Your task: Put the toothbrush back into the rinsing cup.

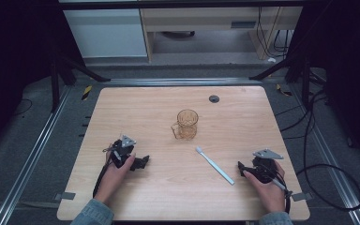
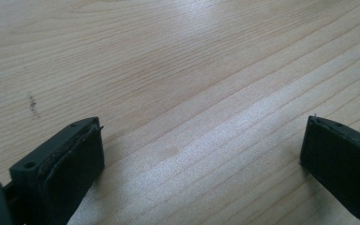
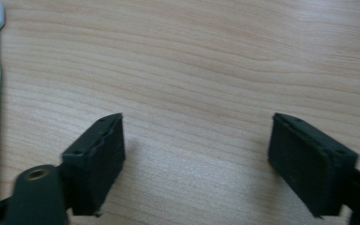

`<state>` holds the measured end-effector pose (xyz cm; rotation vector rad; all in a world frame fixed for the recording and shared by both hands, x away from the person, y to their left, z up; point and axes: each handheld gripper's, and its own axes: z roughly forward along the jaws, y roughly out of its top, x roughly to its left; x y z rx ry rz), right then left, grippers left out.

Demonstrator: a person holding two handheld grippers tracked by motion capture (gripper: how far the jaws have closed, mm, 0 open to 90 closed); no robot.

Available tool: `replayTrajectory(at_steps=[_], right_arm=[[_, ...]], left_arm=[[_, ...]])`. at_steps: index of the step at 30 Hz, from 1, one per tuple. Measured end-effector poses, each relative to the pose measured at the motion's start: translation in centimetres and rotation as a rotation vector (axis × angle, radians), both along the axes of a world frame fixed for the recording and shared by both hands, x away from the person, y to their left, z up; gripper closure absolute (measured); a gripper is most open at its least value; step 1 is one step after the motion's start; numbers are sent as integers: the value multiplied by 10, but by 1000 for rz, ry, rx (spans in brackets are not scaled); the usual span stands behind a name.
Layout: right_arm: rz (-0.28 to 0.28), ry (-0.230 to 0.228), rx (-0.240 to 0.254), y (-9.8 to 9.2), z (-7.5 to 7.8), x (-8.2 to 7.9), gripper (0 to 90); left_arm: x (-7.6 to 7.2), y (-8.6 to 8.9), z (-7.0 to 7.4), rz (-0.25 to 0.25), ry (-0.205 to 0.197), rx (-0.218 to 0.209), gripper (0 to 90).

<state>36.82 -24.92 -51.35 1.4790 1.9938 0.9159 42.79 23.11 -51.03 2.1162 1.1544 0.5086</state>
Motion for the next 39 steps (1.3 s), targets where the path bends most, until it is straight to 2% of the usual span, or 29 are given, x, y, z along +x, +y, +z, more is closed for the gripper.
replayTrajectory(at_steps=[4, 8, 10, 13, 18, 22, 25, 32, 36, 39], right_arm=[[16, 15, -6, 3, 0, 1, 111], [15, 15, 0, 2, -1, 2, 120], [10, 29, 5, 3, 3, 0, 152], [39, 45, -74, 10, 15, -2, 176], [117, 74, -176, 27, 48, -4, 221], [197, 99, -231, 43, 72, -1, 296], [240, 112, -276, 53, 82, 4, 309], [274, 98, -341, 67, 102, 14, 349], [295, 115, -357, 71, 111, 18, 342], [307, 146, -335, 72, 114, 22, 334]], left_arm=[[0, 0, 0, -1, 0, 1, 0], [0, 0, 0, 0, 0, 0, 0], [0, 0, 0, 1, 0, 0, 0], [0, 0, 0, 1, 0, 0, 0], [0, 0, 0, 5, -1, 1, 0], [0, 0, 0, 5, -1, 1, 0], [0, 0, 0, 6, -1, 1, 0], [-1, 0, 0, 7, 0, 1, 0], [-1, 0, 0, 7, -1, 1, 0], [-1, 0, 0, 7, 0, 1, 0]])
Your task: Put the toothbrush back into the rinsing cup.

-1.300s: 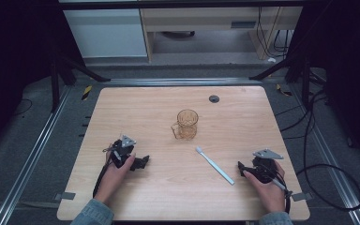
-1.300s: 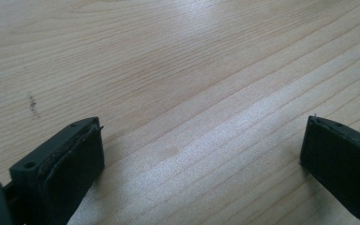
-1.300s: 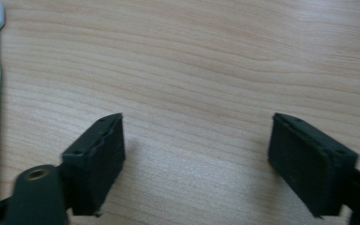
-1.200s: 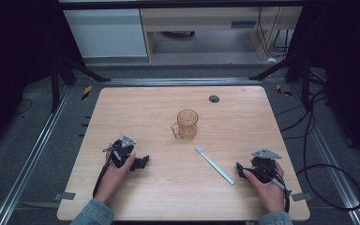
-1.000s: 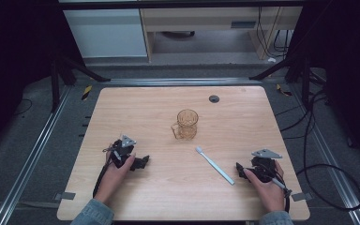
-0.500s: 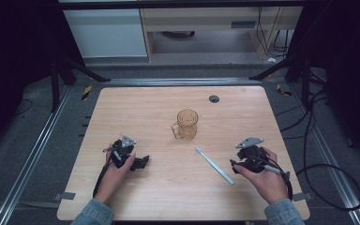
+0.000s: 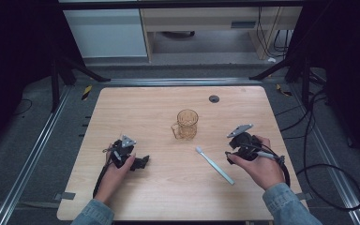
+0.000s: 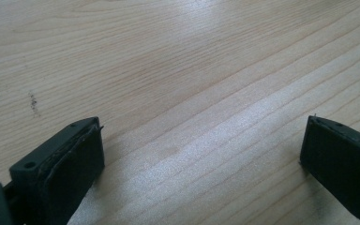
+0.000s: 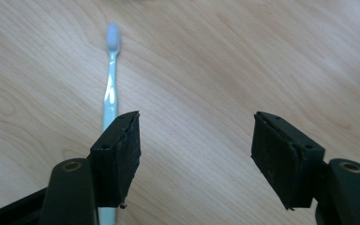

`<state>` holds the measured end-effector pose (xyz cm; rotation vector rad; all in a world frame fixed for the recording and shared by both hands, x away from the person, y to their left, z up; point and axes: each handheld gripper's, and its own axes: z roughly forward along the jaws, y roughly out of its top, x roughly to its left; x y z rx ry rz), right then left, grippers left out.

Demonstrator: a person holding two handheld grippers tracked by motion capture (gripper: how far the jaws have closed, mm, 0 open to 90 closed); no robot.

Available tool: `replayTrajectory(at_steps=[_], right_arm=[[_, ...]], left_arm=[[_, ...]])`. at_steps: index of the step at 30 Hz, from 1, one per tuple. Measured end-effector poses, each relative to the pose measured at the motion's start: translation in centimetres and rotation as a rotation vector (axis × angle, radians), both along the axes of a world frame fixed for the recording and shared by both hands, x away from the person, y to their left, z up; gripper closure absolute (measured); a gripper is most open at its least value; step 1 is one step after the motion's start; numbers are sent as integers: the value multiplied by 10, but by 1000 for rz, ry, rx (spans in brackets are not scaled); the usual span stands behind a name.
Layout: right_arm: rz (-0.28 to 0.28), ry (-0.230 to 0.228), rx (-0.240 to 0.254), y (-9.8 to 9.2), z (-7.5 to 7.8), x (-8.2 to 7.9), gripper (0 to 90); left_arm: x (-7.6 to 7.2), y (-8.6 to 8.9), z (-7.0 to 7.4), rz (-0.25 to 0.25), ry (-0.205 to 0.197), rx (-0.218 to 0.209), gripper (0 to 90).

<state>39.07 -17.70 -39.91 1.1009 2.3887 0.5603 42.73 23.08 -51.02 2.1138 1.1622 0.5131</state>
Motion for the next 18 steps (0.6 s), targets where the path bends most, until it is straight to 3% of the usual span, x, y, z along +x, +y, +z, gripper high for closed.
replayTrajectory(at_steps=[8, 18], right_arm=[[20, 81, -6, 5, 1, 6, 399], [44, 123, -2, 22, 15, 20, 409]], left_arm=[[0, 0, 0, 0, 0, 0, 0], [0, 0, 0, 1, -1, -2, 0]])
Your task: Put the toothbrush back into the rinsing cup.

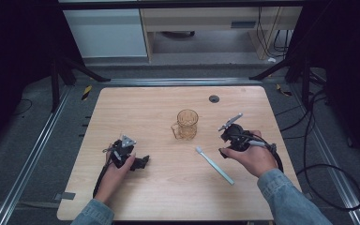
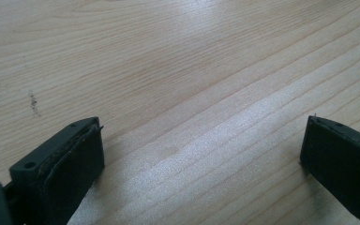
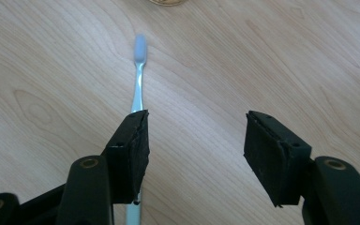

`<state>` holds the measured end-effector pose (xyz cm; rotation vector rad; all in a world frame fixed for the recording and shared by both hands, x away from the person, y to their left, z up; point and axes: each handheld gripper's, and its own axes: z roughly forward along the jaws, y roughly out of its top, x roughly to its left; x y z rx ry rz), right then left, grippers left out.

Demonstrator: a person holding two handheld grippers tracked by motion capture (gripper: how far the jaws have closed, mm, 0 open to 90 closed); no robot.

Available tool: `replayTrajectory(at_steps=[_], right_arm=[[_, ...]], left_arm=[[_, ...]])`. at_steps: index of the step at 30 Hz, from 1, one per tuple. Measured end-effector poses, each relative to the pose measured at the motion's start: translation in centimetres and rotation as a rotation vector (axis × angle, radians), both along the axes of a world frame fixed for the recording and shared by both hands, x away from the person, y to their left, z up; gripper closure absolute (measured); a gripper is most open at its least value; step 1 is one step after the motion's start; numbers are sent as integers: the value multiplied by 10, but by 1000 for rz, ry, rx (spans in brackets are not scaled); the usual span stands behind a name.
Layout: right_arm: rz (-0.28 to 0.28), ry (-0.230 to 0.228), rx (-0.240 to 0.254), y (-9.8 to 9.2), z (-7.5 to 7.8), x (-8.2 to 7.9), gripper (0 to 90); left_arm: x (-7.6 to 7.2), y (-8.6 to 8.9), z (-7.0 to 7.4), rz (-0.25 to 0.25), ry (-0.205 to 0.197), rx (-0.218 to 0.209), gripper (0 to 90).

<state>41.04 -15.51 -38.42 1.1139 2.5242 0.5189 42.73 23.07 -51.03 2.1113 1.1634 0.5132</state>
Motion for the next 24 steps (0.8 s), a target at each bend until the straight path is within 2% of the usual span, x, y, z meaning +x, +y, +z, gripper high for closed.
replayTrajectory(at_steps=[8, 11, 14, 19, 24], right_arm=[[43, 57, -15, 19, -8, 9, 450], [59, 65, -13, 25, -10, 11, 465], [60, 89, -16, 30, -13, 12, 480], [74, 123, -14, 36, -22, 15, 504], [81, 137, -22, 39, -27, 17, 527]], left_arm=[[0, 0, 0, 0, 0, 0, 0], [0, 0, 0, 0, 0, 0, 0], [0, 0, 0, 1, 1, 2, 0], [0, 0, 0, -1, 0, 1, 0], [0, 0, 0, -1, 0, 1, 0]])
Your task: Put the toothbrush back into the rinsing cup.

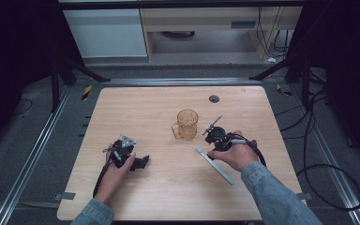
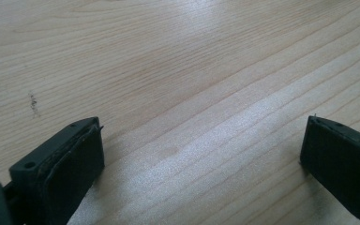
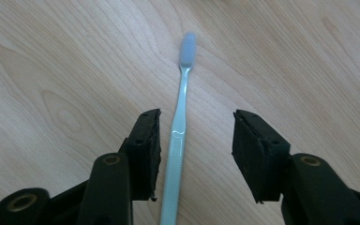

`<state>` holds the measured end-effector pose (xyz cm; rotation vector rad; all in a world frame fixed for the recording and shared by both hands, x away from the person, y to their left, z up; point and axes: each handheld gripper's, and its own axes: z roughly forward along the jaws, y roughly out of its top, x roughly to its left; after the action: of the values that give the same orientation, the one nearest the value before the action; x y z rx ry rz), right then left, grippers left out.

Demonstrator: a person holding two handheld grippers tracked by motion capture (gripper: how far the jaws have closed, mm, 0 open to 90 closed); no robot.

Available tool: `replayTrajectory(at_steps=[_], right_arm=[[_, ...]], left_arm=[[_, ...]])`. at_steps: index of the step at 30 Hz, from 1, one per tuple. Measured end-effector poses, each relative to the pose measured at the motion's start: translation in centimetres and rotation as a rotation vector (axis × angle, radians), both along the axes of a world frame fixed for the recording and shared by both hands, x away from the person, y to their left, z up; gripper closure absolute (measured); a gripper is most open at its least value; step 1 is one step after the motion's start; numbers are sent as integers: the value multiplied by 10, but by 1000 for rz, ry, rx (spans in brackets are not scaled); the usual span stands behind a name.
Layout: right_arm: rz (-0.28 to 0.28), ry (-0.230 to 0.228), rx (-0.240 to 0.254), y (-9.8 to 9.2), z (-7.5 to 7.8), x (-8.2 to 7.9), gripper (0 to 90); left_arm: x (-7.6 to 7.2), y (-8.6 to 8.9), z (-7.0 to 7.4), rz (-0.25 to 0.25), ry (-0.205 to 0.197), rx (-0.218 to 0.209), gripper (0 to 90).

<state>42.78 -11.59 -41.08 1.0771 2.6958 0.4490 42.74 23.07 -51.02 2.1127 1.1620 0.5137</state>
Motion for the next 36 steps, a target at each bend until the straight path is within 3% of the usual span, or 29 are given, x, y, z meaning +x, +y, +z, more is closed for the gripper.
replayTrajectory(at_steps=[8, 13, 17, 22, 26, 36], right_arm=[[9, 36, 9, 2, -3, 3, 571], [11, 44, 1, 5, -2, 6, 524], [3, 53, 25, 7, 2, 9, 499], [17, 56, 8, 9, 2, 13, 556], [11, 63, -15, 12, -1, 15, 558], [28, 105, -20, 28, -11, 15, 559]], left_arm=[[0, 0, 0, 1, 0, -1, 0], [0, 0, 0, -2, -1, 1, 0], [0, 0, 0, -1, -1, 0, 0], [0, 0, 0, -1, -1, 0, 0], [0, 0, 0, -1, -1, 1, 0], [1, 0, 0, -2, 0, 1, 0]])
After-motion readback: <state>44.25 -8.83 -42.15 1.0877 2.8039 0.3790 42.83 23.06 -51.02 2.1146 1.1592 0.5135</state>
